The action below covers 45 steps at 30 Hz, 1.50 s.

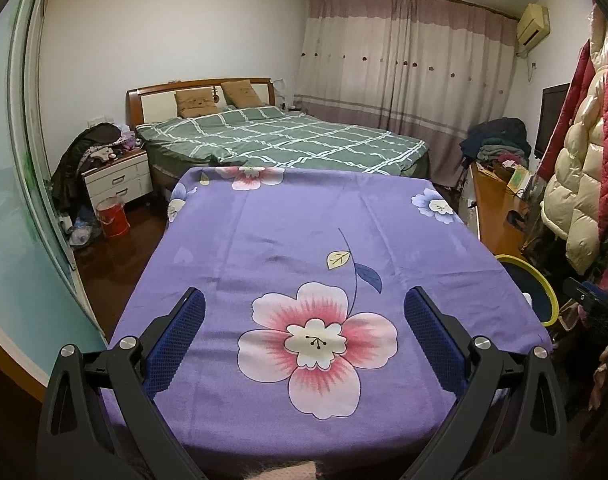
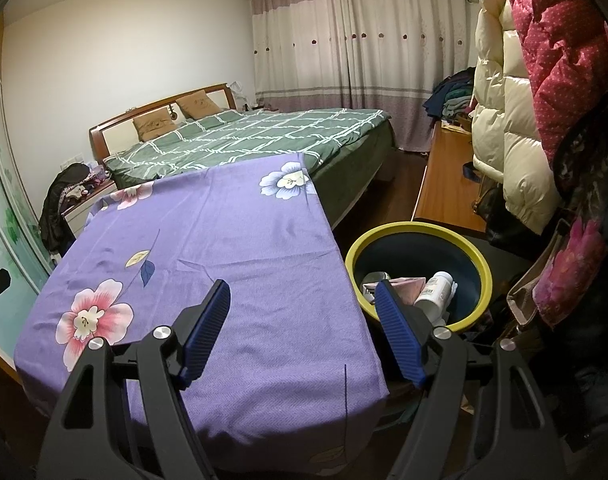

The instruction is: Collect trash

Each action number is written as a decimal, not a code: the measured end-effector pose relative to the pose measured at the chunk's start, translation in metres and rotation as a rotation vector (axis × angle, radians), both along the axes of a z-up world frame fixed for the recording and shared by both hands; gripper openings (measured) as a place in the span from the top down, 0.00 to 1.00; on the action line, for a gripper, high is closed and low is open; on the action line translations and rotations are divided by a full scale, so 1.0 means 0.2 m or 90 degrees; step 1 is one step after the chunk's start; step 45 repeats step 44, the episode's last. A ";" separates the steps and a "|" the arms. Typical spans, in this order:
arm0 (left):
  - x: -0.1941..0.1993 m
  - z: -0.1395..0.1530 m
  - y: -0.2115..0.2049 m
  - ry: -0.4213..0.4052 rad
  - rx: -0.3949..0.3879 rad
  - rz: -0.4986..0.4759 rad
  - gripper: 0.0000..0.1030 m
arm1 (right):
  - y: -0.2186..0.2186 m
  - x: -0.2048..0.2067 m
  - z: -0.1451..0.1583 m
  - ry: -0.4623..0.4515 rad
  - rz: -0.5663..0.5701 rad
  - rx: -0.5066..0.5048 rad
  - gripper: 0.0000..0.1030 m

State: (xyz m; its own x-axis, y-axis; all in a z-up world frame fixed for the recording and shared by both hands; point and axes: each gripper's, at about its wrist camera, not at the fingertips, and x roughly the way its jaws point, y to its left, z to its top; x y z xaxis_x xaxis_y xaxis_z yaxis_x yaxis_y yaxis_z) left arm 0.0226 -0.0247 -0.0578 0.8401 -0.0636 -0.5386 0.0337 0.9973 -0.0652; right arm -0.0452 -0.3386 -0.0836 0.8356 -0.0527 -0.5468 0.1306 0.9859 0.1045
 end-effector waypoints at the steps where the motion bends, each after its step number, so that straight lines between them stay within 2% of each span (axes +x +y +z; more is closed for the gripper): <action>1: 0.00 0.00 0.00 -0.001 0.001 0.001 0.05 | 0.00 0.00 0.00 0.000 -0.001 0.000 0.31; 22: 0.00 0.00 -0.01 -0.001 0.007 0.003 0.05 | 0.00 0.01 0.00 0.003 0.000 0.000 0.31; 31: 0.02 -0.03 0.00 0.018 -0.003 -0.002 0.05 | 0.01 0.01 -0.03 0.007 0.003 0.000 0.31; 35: 0.02 -0.02 -0.02 -0.005 -0.008 -0.020 0.05 | 0.02 0.02 -0.03 0.008 0.007 -0.001 0.31; 38: 0.09 -0.02 -0.01 0.007 -0.012 -0.033 0.05 | 0.04 0.09 -0.03 0.007 0.020 -0.007 0.28; 40: 0.22 -0.06 0.02 0.041 -0.015 -0.036 0.05 | 0.06 0.18 -0.04 0.013 0.025 -0.022 0.25; 44: 0.55 -0.19 0.09 0.095 0.011 0.005 0.05 | 0.13 0.43 -0.08 0.047 0.058 -0.029 0.21; 45: 0.55 -0.19 0.09 0.095 0.011 0.005 0.05 | 0.13 0.43 -0.08 0.047 0.058 -0.029 0.21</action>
